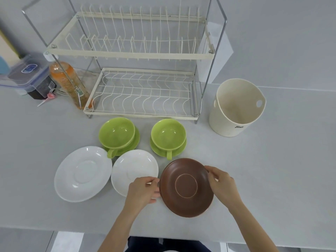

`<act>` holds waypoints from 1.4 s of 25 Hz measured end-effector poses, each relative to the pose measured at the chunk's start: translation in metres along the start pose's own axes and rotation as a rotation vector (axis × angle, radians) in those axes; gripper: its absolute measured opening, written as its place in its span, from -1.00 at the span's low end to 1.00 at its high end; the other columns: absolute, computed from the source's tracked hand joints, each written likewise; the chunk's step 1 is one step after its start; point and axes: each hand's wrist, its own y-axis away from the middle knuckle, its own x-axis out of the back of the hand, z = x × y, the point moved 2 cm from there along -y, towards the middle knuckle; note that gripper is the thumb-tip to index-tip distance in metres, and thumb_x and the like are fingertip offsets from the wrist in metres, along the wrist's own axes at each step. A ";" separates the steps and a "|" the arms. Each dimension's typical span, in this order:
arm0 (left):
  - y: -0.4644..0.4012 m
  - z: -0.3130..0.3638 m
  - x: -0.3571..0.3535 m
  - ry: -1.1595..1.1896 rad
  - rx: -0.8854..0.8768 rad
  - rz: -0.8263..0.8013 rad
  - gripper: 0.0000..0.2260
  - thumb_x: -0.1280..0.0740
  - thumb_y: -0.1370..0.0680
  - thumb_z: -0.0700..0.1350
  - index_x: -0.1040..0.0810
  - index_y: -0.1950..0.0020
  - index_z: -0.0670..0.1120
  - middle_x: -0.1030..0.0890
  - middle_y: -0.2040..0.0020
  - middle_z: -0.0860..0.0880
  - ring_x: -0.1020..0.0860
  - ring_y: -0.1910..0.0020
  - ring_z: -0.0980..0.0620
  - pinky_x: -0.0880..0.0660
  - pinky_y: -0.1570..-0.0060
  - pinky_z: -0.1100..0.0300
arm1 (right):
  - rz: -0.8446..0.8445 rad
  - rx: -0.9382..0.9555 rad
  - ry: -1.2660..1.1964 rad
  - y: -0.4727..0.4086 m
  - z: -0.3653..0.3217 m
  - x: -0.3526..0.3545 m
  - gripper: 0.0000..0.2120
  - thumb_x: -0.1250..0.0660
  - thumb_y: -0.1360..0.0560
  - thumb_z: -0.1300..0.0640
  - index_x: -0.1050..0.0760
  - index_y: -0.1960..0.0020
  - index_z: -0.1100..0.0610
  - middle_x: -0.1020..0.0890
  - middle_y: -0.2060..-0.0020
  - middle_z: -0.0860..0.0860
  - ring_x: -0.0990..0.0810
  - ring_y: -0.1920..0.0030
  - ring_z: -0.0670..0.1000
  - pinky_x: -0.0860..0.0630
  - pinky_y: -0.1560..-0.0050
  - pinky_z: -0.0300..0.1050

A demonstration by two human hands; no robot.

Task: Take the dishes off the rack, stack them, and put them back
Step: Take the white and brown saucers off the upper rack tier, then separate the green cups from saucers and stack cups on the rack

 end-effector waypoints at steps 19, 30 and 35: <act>-0.037 0.013 0.105 0.249 0.005 0.234 -0.61 -0.24 -0.55 -0.10 -0.32 -0.34 -0.19 -0.53 0.06 -0.11 -0.57 0.19 -0.01 -0.52 0.30 0.22 | -0.305 -0.204 -0.442 -0.015 -0.077 -0.076 -0.79 -0.15 -0.56 0.14 -0.40 -0.16 0.18 -0.58 0.25 0.03 -0.57 0.30 -0.05 -0.50 0.33 -0.29; -0.049 0.016 0.105 0.340 0.103 0.114 -0.79 -0.13 -0.59 -0.08 -0.48 0.14 -0.14 -0.56 0.22 -0.07 -0.50 0.29 0.04 -0.41 0.27 0.23 | -0.327 -0.352 -0.552 -0.019 -0.086 -0.086 -0.74 -0.04 -0.60 0.13 -0.41 0.17 0.18 -0.53 0.31 0.07 -0.53 0.33 -0.03 -0.43 0.34 -0.22; -0.050 0.017 0.103 0.344 0.111 0.155 -0.77 -0.10 -0.60 -0.08 -0.41 0.18 -0.14 -0.53 0.27 -0.08 -0.39 0.36 0.03 -0.36 0.31 0.23 | -0.275 -0.323 -0.532 -0.023 -0.081 -0.086 -0.69 -0.06 -0.59 0.11 -0.39 0.27 0.15 -0.46 0.34 0.05 -0.49 0.37 -0.02 -0.41 0.38 -0.22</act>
